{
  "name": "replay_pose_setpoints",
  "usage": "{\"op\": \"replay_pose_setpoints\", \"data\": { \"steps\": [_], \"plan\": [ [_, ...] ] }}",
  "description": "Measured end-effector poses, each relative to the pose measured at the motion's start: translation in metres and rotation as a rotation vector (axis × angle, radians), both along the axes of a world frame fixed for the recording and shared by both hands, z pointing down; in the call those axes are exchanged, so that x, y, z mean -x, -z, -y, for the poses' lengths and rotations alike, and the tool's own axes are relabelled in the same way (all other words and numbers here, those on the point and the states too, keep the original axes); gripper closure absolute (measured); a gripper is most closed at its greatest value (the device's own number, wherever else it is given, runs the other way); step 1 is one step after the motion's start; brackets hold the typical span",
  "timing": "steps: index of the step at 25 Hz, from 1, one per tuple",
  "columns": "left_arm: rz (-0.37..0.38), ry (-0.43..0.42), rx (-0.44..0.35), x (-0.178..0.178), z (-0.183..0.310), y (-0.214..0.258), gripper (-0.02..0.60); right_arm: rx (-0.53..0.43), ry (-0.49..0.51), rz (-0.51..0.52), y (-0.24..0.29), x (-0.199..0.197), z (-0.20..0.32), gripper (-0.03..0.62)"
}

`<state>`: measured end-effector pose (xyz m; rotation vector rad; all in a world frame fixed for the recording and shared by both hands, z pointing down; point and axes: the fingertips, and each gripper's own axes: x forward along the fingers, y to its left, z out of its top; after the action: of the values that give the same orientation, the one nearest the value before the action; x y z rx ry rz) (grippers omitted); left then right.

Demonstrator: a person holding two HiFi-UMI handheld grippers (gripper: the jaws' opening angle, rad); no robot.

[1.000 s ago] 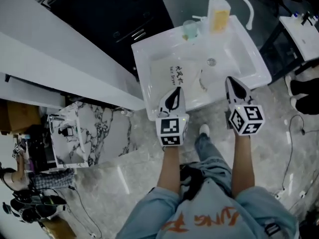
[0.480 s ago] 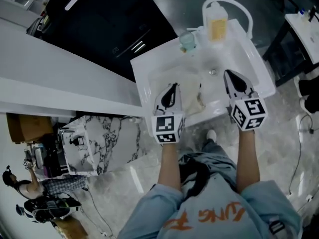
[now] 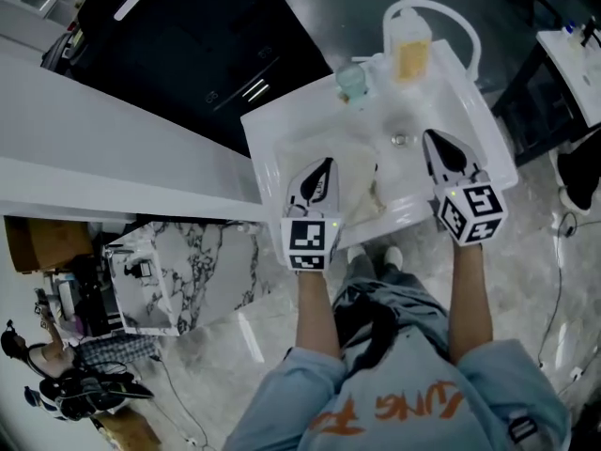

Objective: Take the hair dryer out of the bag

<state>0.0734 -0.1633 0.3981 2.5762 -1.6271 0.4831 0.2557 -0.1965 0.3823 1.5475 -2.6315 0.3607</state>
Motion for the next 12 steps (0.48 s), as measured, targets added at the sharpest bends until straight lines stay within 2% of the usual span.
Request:
{"op": "replay_pose_setpoints", "data": {
  "steps": [3, 7, 12],
  "plan": [
    [0.037, -0.039, 0.03, 0.0, -0.002, -0.014, 0.58, 0.027, 0.014, -0.01, -0.011, 0.012, 0.004, 0.594],
    [0.056, -0.047, 0.068, 0.011, -0.004, -0.033, 0.58, 0.046, 0.052, -0.029, -0.022, 0.033, 0.007, 0.594],
    [0.148, -0.11, 0.144, 0.009, -0.001, -0.056, 0.58, 0.054, 0.07, -0.022, -0.023, 0.045, 0.02, 0.594]
  ]
}}
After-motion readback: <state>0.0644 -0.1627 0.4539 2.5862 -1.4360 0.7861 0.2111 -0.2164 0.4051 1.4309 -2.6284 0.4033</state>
